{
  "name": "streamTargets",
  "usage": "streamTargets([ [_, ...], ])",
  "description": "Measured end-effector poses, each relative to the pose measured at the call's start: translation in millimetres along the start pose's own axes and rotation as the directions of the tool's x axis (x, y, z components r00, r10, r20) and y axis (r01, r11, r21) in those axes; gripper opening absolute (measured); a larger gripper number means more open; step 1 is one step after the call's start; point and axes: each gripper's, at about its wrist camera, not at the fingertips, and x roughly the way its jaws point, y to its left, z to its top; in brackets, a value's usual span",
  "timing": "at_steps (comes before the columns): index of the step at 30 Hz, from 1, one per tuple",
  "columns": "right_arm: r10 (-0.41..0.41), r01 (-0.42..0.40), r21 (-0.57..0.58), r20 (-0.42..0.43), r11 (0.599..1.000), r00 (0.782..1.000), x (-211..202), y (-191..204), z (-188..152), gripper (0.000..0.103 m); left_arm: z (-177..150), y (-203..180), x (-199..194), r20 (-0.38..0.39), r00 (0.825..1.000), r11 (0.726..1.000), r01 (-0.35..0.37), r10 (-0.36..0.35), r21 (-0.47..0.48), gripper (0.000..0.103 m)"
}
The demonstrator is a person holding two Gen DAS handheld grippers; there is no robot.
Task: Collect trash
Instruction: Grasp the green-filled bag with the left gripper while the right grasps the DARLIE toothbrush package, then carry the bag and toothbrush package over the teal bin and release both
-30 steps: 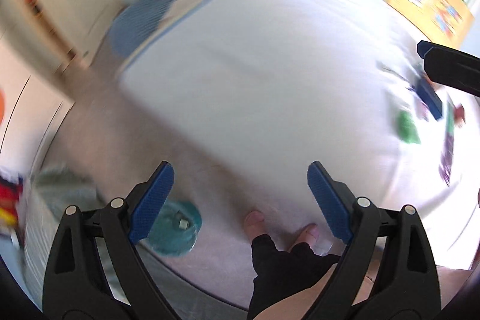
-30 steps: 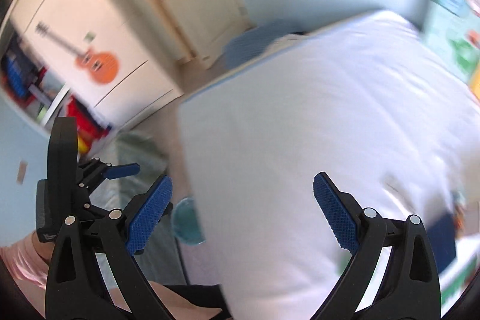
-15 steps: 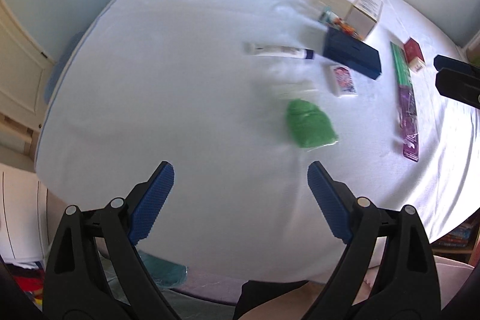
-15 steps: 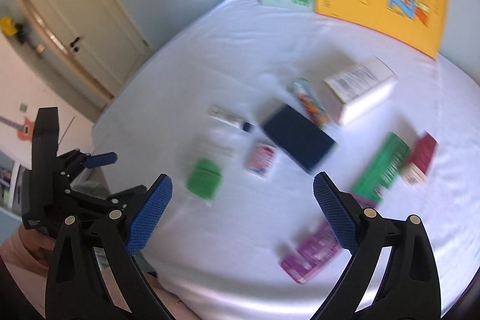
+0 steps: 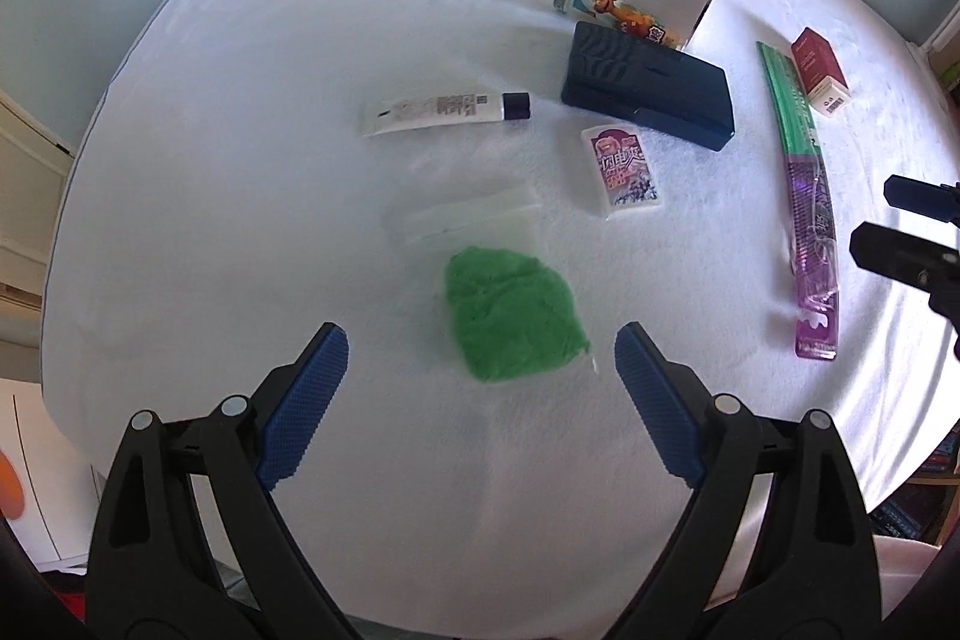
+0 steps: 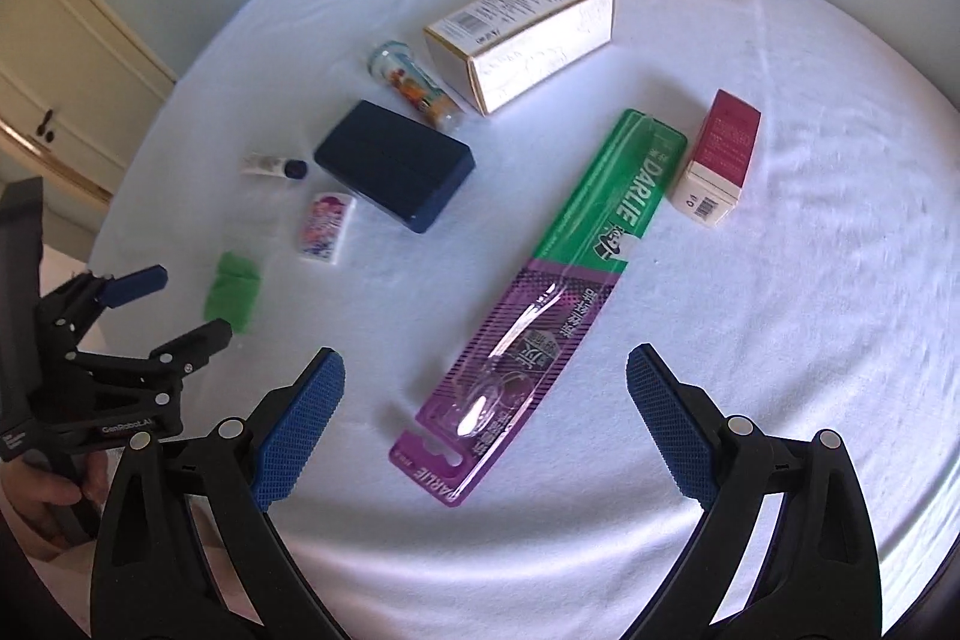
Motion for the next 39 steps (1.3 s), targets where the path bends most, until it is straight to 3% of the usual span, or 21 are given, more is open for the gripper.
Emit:
streamTargets([
  [8, -0.081, 0.081, -0.022, -0.048, 0.997, 0.996, 25.4, 9.4, 0.3, 0.094, 7.8, 0.3, 18.7, -0.020, 0.999, 0.999, -0.045, 0.045, -0.017, 0.087],
  [11, -0.119, 0.116, -0.039, -0.066, 0.992, 0.991, 34.6, 14.7, -3.2, 0.093, 5.6, 3.4, 24.3, -0.033, 0.999, 0.999, -0.037, 0.036, -0.016, 0.080],
  [12, -0.122, 0.119, -0.045, -0.071, 0.992, 0.990, 38.3, 17.4, -4.4, 0.089, 5.2, 4.5, 24.3, -0.023, 0.999, 0.999, -0.023, 0.023, -0.023, 0.078],
  [13, -0.129, 0.125, -0.058, -0.076, 0.990, 0.989, 43.1, 19.6, -6.5, 0.072, 4.6, 5.0, 24.8, -0.018, 1.000, 1.000, -0.016, 0.015, -0.024, 0.078],
  [14, -0.141, 0.137, -0.077, -0.060, 0.988, 0.988, 42.3, 22.7, -8.1, 0.069, 3.9, 5.7, 23.9, -0.006, 1.000, 1.000, -0.013, 0.013, -0.022, 0.077],
  [18, -0.122, 0.119, -0.059, -0.057, 0.991, 0.991, 36.4, 13.4, -9.1, 0.046, 0.6, 5.9, 18.3, 0.030, 0.999, 0.999, 0.031, -0.031, 0.009, 0.046],
  [19, -0.106, 0.103, -0.043, -0.060, 0.994, 0.993, 34.3, 8.0, -9.0, 0.044, 1.3, 6.2, 17.9, 0.024, 0.999, 0.999, 0.043, -0.044, 0.019, 0.046],
  [24, -0.043, 0.043, 0.011, -0.057, 0.999, 0.997, 20.7, -8.5, -9.5, 0.043, 3.4, 9.5, 12.9, 0.026, 0.997, 0.998, 0.065, -0.066, 0.019, 0.046],
  [39, 0.089, -0.097, 0.133, 0.069, 0.986, 0.994, -51.5, -31.1, -13.4, 0.042, 8.9, 4.5, -33.7, 0.111, 0.989, 0.995, 0.092, -0.094, 0.028, 0.046],
])
